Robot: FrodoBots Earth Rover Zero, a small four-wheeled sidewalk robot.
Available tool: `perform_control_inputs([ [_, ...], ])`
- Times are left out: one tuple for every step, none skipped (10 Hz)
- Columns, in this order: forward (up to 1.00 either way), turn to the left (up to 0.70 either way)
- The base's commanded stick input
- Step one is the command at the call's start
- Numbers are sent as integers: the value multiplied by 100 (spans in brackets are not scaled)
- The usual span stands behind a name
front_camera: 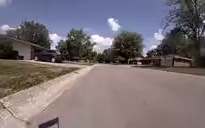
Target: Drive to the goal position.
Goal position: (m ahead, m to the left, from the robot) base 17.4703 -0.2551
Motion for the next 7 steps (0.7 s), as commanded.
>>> perform_control_inputs([
  [100,0],
  [100,0],
  [100,0],
  [100,0],
  [100,0],
  [100,0],
  [100,0],
])
